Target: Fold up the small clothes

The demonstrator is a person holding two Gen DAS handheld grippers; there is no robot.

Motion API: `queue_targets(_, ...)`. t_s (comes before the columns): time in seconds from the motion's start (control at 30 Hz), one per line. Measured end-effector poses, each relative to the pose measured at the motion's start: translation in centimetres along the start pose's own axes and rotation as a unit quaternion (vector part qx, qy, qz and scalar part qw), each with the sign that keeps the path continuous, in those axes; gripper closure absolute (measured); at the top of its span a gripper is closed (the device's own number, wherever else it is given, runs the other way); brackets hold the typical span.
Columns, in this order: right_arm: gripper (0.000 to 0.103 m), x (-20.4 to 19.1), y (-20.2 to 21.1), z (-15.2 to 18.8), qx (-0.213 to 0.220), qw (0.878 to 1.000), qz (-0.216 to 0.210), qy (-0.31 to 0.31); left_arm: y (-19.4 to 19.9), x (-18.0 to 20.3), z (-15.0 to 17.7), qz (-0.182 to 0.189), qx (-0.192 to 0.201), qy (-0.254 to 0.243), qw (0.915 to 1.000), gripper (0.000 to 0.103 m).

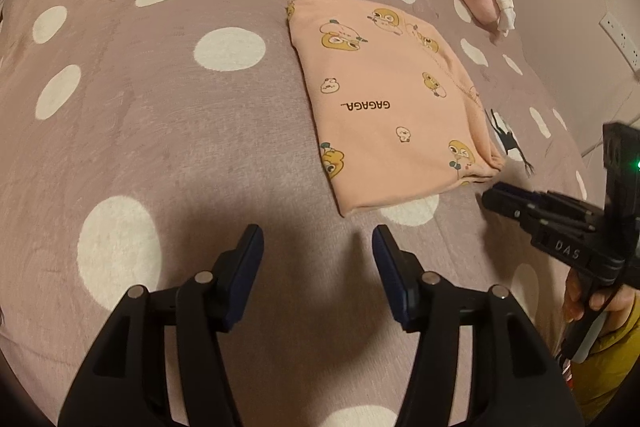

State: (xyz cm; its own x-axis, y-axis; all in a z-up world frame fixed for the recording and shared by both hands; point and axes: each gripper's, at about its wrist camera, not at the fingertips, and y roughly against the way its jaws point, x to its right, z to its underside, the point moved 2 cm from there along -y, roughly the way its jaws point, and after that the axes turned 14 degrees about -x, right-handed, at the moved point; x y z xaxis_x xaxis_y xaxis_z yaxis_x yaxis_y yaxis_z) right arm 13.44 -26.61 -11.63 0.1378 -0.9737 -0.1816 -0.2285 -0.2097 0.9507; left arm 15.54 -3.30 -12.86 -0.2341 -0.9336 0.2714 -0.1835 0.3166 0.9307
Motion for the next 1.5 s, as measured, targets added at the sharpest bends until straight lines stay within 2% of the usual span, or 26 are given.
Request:
queue_targets(0.4,0.078,0.8,2.5,2.8,0.021,0.999,-0.021,-0.028,2.5,0.0,1.8,0.015,0.015,0.03,0.9993,0.033)
queue_targets(0.47,0.072,0.8,3.0,3.1,0.027,0.999,-0.027,-0.032,2.9,0.1,2.1,0.016,0.018,0.034,0.9991,0.031)
queue_targets(0.53,0.069,0.8,3.6,3.4,0.035,0.998,-0.037,-0.035,3.5,0.0,2.4,0.022,0.021,0.041,0.9987,0.024)
queue_targets(0.63,0.067,0.5,4.5,3.8,0.048,0.997,-0.044,-0.036,4.3,0.0,2.9,0.031,0.028,0.05,0.9979,0.021)
queue_targets(0.7,0.06,0.3,5.0,4.0,0.054,0.997,-0.047,-0.036,4.7,0.0,3.1,0.035,0.032,0.054,0.9974,0.02)
queue_targets(0.83,0.055,-0.1,5.8,4.4,0.064,0.996,-0.054,-0.037,5.5,0.1,3.6,0.046,0.037,0.061,0.9963,0.019)
queue_targets(0.9,0.05,-0.1,6.0,4.6,0.067,0.995,-0.058,-0.04,5.7,0.2,3.8,0.052,0.039,0.063,0.9959,0.018)
queue_targets(1.03,0.046,-0.1,6.4,5.0,0.071,0.994,-0.069,-0.046,6.4,0.5,4.3,0.06,0.045,0.066,0.995,0.005)
queue_targets(1.23,0.043,-0.2,7.0,5.3,0.079,0.992,-0.078,-0.053,7.4,0.8,4.4,0.066,0.064,0.061,0.9939,0.001)
queue_targets(1.5,0.037,-0.9,7.5,5.4,0.085,0.992,-0.079,-0.046,7.7,0.8,4.6,0.07,0.071,0.064,0.9929,0.0)
